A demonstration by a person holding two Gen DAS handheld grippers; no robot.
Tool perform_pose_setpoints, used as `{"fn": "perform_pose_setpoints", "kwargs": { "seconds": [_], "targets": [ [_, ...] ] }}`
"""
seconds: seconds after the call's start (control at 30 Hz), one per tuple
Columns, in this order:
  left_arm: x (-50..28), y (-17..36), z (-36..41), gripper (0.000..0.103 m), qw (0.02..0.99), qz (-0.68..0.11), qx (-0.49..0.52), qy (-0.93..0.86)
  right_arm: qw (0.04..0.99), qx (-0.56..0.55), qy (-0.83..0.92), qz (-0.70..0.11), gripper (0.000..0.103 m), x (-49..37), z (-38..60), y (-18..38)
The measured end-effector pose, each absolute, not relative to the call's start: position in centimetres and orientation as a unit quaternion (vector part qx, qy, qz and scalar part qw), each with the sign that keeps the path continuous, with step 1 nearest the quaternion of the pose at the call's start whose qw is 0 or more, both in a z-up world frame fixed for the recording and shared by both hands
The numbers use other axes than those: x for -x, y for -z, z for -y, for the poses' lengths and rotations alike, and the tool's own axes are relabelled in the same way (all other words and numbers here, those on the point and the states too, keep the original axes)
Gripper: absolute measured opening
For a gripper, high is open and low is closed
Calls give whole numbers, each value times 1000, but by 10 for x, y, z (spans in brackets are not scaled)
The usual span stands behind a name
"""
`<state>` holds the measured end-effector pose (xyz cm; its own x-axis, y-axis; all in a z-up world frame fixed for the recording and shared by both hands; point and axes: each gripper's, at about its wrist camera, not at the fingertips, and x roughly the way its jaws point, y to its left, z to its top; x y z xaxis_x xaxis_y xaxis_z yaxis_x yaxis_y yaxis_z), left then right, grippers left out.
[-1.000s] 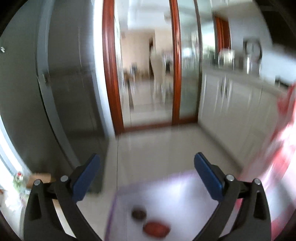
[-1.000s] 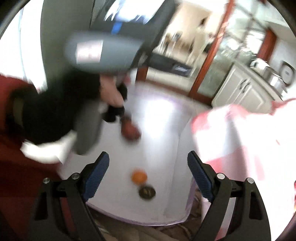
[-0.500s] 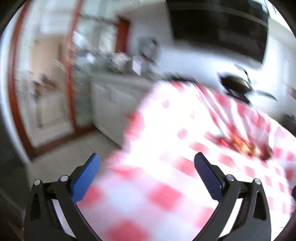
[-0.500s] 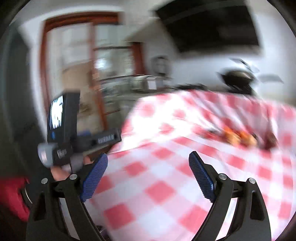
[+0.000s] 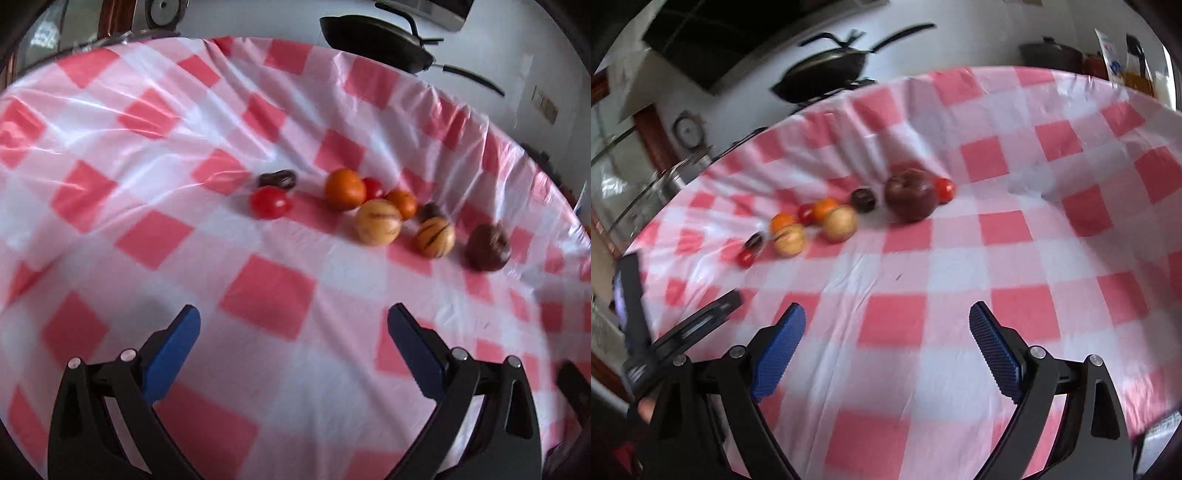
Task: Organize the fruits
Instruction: 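Move both open tools back over the fruits on the table, then grasp the brown-red apple with the right tool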
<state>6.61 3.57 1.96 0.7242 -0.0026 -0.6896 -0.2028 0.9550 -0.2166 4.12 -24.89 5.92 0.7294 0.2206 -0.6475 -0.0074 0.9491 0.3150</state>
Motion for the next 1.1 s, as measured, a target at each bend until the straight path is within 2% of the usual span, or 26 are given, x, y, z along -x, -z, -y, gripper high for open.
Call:
{"fn": "perform_pose_setpoints", "kwargs": {
  "seconds": [0.33,0.47,0.6,0.73,0.83,1.0,1.1],
  "targets": [
    [-71,-11,-63,101,897,-367,245,-10,896,-122,-3,-427,88,-167,249,-19],
    [-71,-11,-67,101,892,-373,257,-1,902,-99,16,-420,88,-198,240,-19],
    [-71,-11,-66,101,891,-375,254,3,891,-146,13,-429,85,-224,250,-12],
    [-71,-10,-64,101,892,-377,248,3,891,-135,23,-433,83,-238,248,-9],
    [-70,-10,-63,101,893,-379,244,6,897,-122,5,-426,66,-237,242,-10],
    [-64,-14,-58,101,899,-371,233,11,896,-203,3,-395,67,-212,265,-10],
    [-74,-23,-24,101,918,-368,145,43,888,-275,22,-367,67,-194,292,-6]
  ]
}}
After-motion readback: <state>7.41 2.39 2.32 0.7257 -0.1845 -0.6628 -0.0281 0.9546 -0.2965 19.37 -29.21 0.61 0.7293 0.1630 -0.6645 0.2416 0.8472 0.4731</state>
